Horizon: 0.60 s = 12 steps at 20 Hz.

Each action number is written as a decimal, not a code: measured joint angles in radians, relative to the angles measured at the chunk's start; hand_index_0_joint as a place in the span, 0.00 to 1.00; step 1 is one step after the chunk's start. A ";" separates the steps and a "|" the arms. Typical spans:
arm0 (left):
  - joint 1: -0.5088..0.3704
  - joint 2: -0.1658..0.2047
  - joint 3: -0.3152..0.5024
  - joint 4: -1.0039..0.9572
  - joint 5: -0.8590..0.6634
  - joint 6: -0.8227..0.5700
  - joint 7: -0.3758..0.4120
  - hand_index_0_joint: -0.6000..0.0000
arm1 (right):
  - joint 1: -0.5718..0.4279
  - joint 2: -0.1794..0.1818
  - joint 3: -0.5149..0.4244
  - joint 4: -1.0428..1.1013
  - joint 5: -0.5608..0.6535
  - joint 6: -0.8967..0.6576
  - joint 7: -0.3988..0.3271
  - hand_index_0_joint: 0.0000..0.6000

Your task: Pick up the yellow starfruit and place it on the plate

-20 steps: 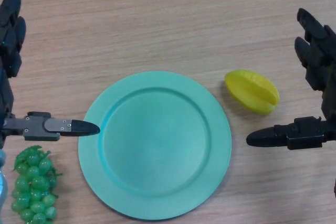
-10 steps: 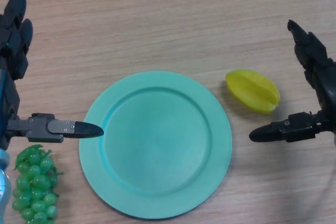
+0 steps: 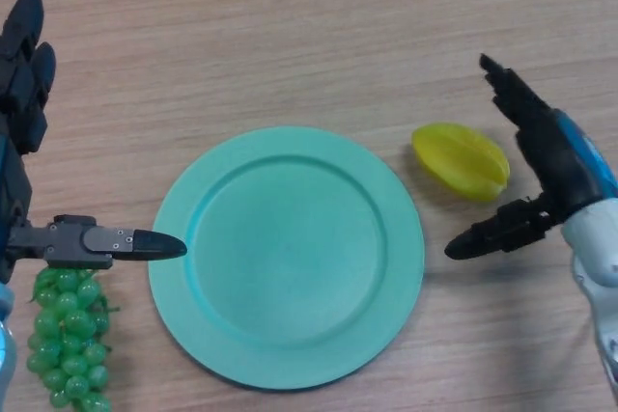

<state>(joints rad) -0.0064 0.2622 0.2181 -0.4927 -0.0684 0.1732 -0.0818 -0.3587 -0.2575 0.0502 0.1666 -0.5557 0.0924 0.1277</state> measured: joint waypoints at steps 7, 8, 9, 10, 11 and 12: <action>0.024 -0.001 0.032 -0.003 -0.035 -0.001 0.000 1.00 | -0.121 -0.015 0.061 0.314 -0.308 -0.276 -0.117 1.00; 0.032 -0.001 0.032 -0.007 -0.034 -0.001 0.000 1.00 | -0.134 -0.011 0.049 0.332 -0.365 -0.295 -0.134 1.00; 0.037 -0.001 0.036 -0.008 -0.034 -0.001 0.000 1.00 | -0.134 -0.001 0.045 0.333 -0.349 -0.272 -0.134 1.00; 0.038 -0.002 0.048 -0.008 -0.034 -0.001 0.000 1.00 | -0.135 0.010 0.043 0.333 -0.292 -0.249 -0.134 1.00; 0.038 -0.002 0.057 -0.008 -0.034 -0.001 0.000 1.00 | -0.135 0.011 0.041 0.332 -0.263 -0.247 -0.134 1.00; 0.038 -0.002 0.067 -0.008 -0.034 -0.001 0.000 1.00 | -0.135 0.009 0.042 0.332 -0.261 -0.245 -0.134 1.00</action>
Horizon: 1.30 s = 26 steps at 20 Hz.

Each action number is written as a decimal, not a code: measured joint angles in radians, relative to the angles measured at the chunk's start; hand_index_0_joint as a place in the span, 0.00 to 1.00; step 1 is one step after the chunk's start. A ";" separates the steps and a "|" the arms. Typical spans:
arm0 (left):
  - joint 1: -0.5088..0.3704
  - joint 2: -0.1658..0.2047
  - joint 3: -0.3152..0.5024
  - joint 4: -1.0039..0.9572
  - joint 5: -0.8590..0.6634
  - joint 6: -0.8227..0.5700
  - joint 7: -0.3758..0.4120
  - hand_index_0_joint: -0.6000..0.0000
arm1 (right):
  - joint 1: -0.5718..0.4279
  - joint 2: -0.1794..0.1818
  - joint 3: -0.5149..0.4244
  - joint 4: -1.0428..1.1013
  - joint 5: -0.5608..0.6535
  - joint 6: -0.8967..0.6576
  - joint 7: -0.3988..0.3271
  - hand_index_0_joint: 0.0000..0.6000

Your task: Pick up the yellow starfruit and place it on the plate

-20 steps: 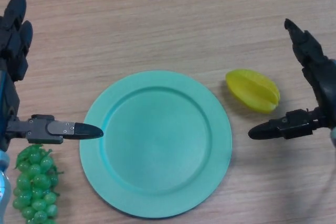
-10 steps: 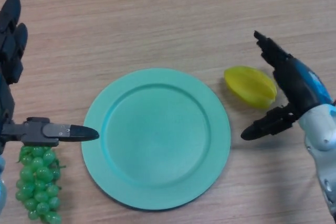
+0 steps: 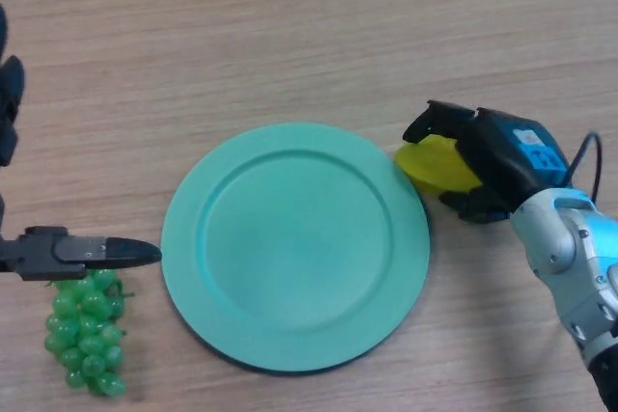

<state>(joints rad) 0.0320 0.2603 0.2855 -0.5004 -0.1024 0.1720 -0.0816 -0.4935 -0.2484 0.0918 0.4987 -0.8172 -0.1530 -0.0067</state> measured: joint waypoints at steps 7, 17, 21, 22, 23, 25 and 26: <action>-0.004 0.000 -0.002 -0.003 -0.002 0.000 0.000 1.00 | 0.012 0.001 -0.016 -0.223 0.079 0.051 -0.001 1.00; -0.017 0.000 -0.005 0.020 -0.003 0.000 0.000 1.00 | 0.114 0.059 0.287 -0.438 0.405 0.227 0.023 1.00; -0.019 0.000 -0.012 0.028 -0.004 0.000 0.000 1.00 | 0.131 0.058 0.362 -0.389 0.493 0.246 -0.067 1.00; -0.019 0.000 -0.012 0.029 -0.029 0.000 0.000 1.00 | 0.143 0.057 0.369 -0.381 0.520 0.262 -0.076 1.00; -0.019 0.000 -0.013 0.029 -0.040 0.000 0.000 1.00 | 0.151 0.054 0.377 -0.379 0.532 0.267 -0.083 1.00; -0.019 0.000 -0.013 0.029 -0.040 0.000 0.000 1.00 | 0.163 0.053 0.393 -0.372 0.532 0.276 -0.086 0.67; -0.019 0.000 -0.013 0.029 -0.040 0.000 0.000 1.00 | 0.164 0.053 0.397 -0.372 0.532 0.287 -0.086 0.42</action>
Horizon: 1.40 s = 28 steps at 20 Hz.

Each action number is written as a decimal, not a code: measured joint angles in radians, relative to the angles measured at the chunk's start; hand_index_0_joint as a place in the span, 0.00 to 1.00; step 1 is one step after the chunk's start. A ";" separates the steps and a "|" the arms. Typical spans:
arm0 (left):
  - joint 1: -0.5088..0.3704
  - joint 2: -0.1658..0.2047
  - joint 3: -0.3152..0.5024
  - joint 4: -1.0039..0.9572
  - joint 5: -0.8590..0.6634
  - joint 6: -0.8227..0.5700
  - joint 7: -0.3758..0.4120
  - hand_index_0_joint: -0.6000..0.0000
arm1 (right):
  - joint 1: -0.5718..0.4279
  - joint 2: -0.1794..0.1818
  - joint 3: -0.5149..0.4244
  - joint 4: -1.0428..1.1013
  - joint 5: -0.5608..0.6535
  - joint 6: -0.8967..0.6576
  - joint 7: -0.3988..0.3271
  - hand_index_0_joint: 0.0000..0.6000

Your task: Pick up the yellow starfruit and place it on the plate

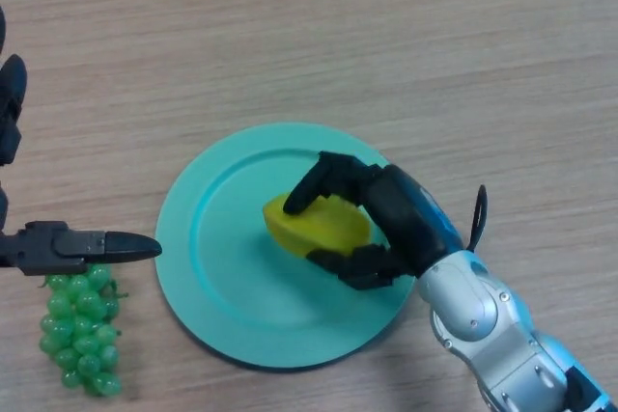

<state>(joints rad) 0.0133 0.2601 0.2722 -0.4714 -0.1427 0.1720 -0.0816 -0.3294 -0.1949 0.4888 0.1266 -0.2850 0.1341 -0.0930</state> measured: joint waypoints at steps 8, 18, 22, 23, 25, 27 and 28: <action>-0.027 0.003 -0.032 -0.001 -0.001 0.000 0.002 1.00 | 0.056 0.006 -0.237 -0.454 0.030 0.234 0.271 0.00; -0.025 -0.004 -0.076 -0.023 0.010 0.064 0.023 1.00 | 0.250 -0.038 -0.519 -0.723 0.391 0.367 0.293 0.00; -0.033 -0.005 -0.079 -0.023 0.011 0.067 0.026 1.00 | 0.267 -0.039 -0.568 -0.716 0.420 0.367 0.229 0.00; -0.034 -0.005 -0.082 -0.019 0.012 0.067 0.026 1.00 | 0.256 -0.045 -0.573 -0.716 0.433 0.367 0.227 0.00; -0.038 -0.005 -0.117 -0.002 0.016 0.067 0.025 1.00 | 0.235 -0.064 -0.573 -0.716 0.451 0.356 0.228 0.00; -0.038 -0.006 -0.131 0.003 0.016 0.067 0.024 1.00 | 0.233 -0.064 -0.570 -0.715 0.449 0.343 0.227 0.00; -0.043 -0.006 -0.131 0.003 0.015 0.067 0.024 1.00 | 0.234 -0.063 -0.568 -0.699 0.449 0.313 0.227 0.00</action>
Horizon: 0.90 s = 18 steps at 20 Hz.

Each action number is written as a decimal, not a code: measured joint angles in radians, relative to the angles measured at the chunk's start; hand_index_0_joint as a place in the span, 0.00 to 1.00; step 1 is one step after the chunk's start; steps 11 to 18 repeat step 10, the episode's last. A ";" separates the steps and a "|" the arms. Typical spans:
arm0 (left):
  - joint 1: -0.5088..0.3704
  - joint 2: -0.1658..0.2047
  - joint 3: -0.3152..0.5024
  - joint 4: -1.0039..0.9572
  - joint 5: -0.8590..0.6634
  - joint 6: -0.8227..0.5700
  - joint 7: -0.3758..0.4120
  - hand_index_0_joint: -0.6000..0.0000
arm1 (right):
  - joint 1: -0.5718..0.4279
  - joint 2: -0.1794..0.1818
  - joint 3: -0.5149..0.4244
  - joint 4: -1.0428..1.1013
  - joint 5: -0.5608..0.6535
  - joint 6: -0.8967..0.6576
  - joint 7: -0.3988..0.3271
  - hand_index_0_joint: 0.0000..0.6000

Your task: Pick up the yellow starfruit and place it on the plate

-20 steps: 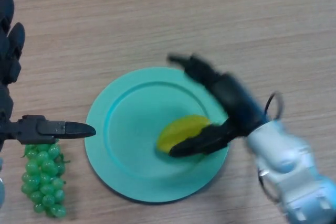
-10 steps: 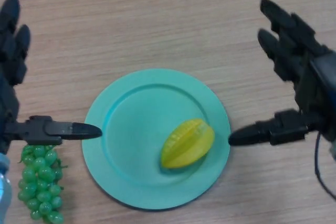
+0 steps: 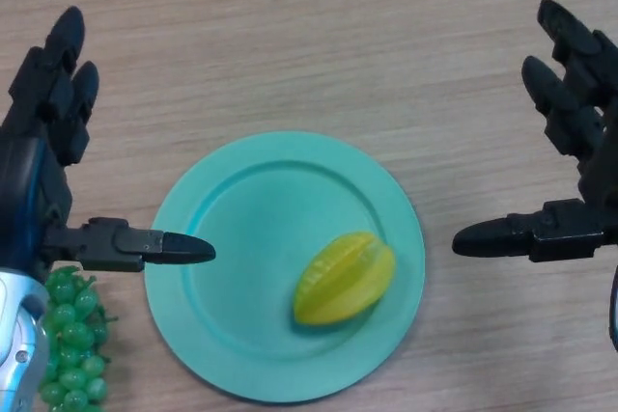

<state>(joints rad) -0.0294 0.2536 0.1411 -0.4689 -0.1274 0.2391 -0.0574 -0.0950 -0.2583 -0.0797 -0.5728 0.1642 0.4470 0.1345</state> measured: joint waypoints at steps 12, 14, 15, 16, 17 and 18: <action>-0.009 0.001 0.003 -0.009 0.003 0.000 0.004 1.00 | -0.011 0.005 0.021 0.022 -0.109 -0.042 -0.011 0.00; -0.009 0.001 0.003 -0.009 0.003 0.000 0.004 1.00 | -0.011 0.005 0.021 0.022 -0.109 -0.042 -0.011 0.00; -0.009 0.001 0.003 -0.009 0.003 0.000 0.004 1.00 | -0.011 0.005 0.021 0.022 -0.109 -0.042 -0.011 0.00; -0.009 0.001 0.003 -0.009 0.003 0.000 0.004 1.00 | -0.011 0.005 0.021 0.022 -0.109 -0.042 -0.011 0.00; -0.009 0.001 0.003 -0.009 0.003 0.000 0.004 1.00 | -0.011 0.005 0.021 0.022 -0.109 -0.042 -0.011 0.00; -0.009 0.001 0.003 -0.009 0.003 0.000 0.004 1.00 | -0.011 0.005 0.021 0.022 -0.109 -0.042 -0.011 0.00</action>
